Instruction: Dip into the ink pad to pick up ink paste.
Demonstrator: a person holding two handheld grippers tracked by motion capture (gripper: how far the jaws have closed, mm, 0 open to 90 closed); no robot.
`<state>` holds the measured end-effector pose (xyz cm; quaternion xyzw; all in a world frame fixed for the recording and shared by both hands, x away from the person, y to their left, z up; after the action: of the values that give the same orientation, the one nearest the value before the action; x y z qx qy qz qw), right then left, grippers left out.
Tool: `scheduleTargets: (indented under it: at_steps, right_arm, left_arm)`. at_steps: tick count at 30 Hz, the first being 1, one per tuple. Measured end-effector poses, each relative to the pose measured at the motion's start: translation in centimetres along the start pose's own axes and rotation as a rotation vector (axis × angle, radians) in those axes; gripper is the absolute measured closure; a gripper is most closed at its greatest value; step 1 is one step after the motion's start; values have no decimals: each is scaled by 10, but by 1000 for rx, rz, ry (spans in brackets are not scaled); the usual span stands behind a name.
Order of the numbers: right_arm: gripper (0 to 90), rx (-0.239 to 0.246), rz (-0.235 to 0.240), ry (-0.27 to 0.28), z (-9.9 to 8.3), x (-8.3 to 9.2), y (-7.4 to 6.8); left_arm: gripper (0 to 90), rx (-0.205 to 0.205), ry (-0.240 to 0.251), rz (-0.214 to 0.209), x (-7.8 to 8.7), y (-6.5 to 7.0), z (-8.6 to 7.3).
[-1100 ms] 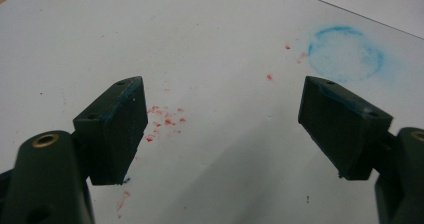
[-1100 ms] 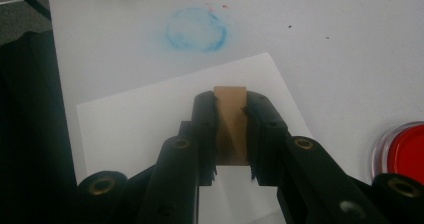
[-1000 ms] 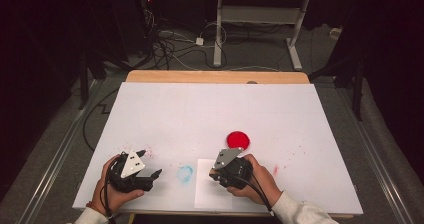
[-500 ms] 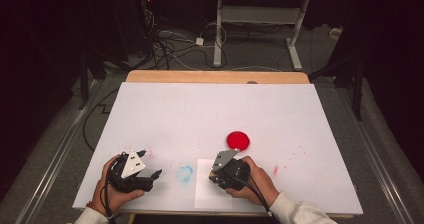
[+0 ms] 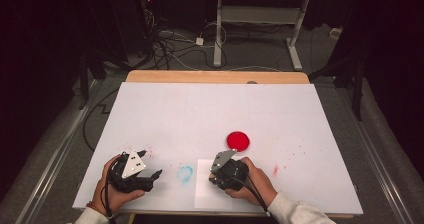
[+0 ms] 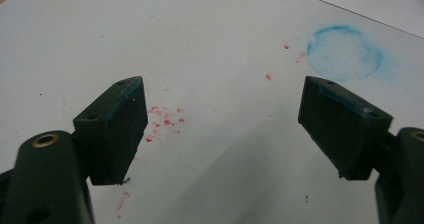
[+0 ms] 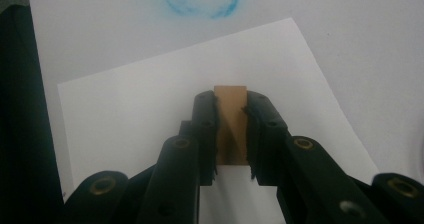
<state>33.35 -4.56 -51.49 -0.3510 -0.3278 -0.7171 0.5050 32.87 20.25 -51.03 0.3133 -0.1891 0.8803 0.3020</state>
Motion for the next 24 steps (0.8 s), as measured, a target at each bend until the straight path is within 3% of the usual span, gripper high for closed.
scheduleTargets:
  at_steps: [15,24]
  right_arm:
    - [765,38,-38,-10,1,-1,-3]
    - [764,31,-53,-9,0,-2,-4]
  left_arm:
    - [193,-8,3,0,-1,1,2]
    - [194,-14,3,-5,-2,2,4]
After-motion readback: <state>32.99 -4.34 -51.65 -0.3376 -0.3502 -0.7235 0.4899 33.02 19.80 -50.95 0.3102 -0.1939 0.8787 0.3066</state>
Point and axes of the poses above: each handheld gripper's, and its own axes: x roughly backward along the jaws, z roughly out of its top, y roughly to its right, the point moved 7 cm from there along -x, roughly forward along the jaws, and after that the axes turned 5 degrees about x, right-handed, at the moved point
